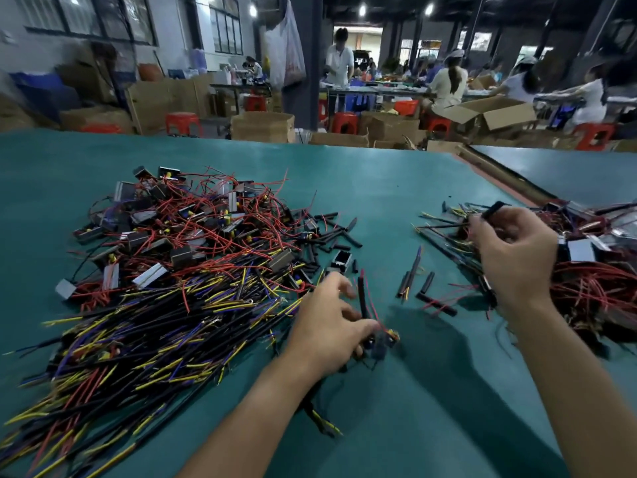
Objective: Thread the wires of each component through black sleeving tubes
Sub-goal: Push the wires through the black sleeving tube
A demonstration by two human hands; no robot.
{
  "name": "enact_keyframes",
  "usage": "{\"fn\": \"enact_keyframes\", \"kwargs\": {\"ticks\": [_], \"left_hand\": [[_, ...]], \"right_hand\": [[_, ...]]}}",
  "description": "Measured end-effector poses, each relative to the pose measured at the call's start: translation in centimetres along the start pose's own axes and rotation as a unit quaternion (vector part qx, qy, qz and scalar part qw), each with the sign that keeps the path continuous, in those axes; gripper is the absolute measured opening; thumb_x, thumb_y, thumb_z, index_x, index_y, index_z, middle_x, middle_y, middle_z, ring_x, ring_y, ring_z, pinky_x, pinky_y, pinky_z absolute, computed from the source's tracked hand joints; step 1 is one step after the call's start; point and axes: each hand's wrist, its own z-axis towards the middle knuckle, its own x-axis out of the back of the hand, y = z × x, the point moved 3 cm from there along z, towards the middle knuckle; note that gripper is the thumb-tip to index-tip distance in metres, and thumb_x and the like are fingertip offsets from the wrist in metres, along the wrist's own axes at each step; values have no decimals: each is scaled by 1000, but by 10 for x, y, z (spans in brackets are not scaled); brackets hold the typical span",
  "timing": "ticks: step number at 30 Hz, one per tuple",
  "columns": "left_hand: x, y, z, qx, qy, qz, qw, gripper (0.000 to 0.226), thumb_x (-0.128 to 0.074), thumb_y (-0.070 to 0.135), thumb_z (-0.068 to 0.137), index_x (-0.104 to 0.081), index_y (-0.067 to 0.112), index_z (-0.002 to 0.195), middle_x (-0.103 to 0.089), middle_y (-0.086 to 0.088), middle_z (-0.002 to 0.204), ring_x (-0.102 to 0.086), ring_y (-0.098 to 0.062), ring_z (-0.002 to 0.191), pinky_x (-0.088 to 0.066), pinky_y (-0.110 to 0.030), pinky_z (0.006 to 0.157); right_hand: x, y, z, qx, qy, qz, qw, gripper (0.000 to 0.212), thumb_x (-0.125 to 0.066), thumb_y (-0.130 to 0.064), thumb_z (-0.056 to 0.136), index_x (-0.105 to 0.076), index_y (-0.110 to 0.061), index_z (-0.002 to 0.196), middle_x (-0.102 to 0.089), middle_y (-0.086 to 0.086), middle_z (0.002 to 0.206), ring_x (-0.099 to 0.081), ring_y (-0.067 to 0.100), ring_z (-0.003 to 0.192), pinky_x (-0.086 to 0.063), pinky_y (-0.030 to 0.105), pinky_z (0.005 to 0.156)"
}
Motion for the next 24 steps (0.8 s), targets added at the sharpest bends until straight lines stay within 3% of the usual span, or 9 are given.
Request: {"fn": "enact_keyframes", "kwargs": {"ticks": [5,7,9,12,14,16,20,22,24], "left_hand": [[4,-2,4,4,18,-7,1000,41,-77,3,77,-39,16,71,-56,-1,55,-64,-29,48,-49,-35,43],[2,2,2,11,-19,-16,1000,28,-66,-3,81,-47,15,71,-62,-9,64,-62,-28,50,-53,-41,49],[4,10,-1,-33,-30,50,998,19,-56,2,79,-56,21,77,-66,5,68,-58,-15,48,-50,-26,50],[14,27,-6,-125,-20,94,988,11,-57,23,69,-63,25,79,-56,17,83,-53,-8,59,-42,-18,59],[16,35,-10,-98,-88,25,991,26,-63,40,66,-68,20,82,-55,14,89,-58,-12,68,-49,-26,64],[17,37,-13,-64,-155,36,985,54,-71,55,57,-69,25,102,-54,12,107,-62,-8,85,-53,-26,77],[15,34,-22,-73,-244,167,953,104,-88,53,42,-46,35,136,-31,35,134,-36,20,124,-32,-4,100],[10,32,-24,-94,-265,201,938,106,-94,39,49,-41,35,140,-28,34,136,-28,22,126,-29,3,94],[4,32,-23,-129,-242,240,931,90,-92,31,58,-48,33,136,-38,24,133,-39,12,122,-34,-2,92]], "right_hand": [[-21,-25,-17,68,-110,-22,991,12,-75,-13,82,-65,-16,75,-63,-7,65,-54,1,55,-46,17,59],[-35,-27,-29,19,-206,29,978,15,-74,-5,81,-65,-15,75,-60,-6,58,-52,8,50,-46,22,54],[-42,-26,-40,-70,-301,102,945,13,-71,0,82,-64,-11,84,-57,2,58,-50,15,47,-47,29,51],[-43,-25,-42,-93,-341,105,929,11,-68,1,85,-64,-8,81,-55,12,62,-48,17,46,-46,29,49],[-44,-24,-43,-99,-341,96,930,14,-65,-1,88,-63,-8,75,-55,10,60,-48,17,45,-45,28,48],[-47,-23,-45,-126,-345,106,924,19,-62,-5,92,-62,-7,74,-54,4,56,-49,14,42,-45,22,44],[-50,-23,-47,-153,-376,116,906,24,-57,-12,97,-62,-6,74,-56,1,55,-50,14,44,-48,21,46],[-50,-22,-47,-154,-379,110,906,26,-56,-15,97,-62,-6,74,-56,1,54,-50,15,44,-48,23,47],[-50,-20,-47,-158,-381,103,905,26,-57,-17,97,-62,-6,74,-55,1,55,-50,15,45,-48,24,49]]}}
